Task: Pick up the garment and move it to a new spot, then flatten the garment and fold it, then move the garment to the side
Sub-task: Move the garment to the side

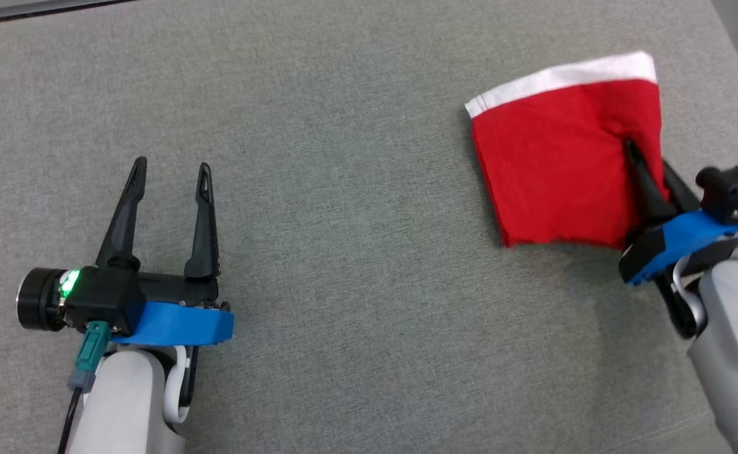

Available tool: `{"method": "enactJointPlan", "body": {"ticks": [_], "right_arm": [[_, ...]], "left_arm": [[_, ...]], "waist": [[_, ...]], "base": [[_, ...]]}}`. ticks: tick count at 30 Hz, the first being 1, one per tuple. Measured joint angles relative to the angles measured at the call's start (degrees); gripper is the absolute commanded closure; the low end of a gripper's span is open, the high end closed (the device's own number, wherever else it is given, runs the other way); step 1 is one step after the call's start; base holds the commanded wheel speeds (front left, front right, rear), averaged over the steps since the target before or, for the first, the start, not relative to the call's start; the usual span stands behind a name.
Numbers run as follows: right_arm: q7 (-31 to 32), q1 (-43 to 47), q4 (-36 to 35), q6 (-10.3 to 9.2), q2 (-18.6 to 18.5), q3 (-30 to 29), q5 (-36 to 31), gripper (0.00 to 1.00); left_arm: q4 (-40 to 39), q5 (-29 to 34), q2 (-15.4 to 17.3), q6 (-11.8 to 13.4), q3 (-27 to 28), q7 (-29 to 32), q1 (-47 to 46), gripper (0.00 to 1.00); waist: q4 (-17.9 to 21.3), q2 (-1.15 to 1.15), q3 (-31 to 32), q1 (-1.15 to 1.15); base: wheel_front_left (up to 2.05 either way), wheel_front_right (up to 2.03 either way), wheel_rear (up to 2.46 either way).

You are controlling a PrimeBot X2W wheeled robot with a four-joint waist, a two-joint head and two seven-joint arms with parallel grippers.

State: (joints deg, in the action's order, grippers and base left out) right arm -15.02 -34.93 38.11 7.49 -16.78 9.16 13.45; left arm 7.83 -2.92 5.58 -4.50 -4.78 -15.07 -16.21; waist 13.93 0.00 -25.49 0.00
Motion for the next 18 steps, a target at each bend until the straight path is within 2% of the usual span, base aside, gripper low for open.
{"method": "enactJointPlan", "body": {"ticks": [8, 18], "right_arm": [[1.83, -14.14, 5.56, 0.01, -7.51, 4.61, -0.81, 1.0], [4.93, -26.13, 15.61, 0.01, -17.26, 6.17, -0.68, 1.0]], "left_arm": [[-2.63, 0.78, 0.34, 0.0, -0.9, 0.01, -2.26, 0.0], [-6.25, 1.53, 0.88, 0.0, -1.91, 0.0, -4.5, 0.0]], "waist": [[-2.61, 0.01, -4.28, 0.0], [-5.4, 0.01, -10.07, 0.01]], "base": [[0.0, 0.0, 0.0], [0.0, 0.0, 0.0]]}}
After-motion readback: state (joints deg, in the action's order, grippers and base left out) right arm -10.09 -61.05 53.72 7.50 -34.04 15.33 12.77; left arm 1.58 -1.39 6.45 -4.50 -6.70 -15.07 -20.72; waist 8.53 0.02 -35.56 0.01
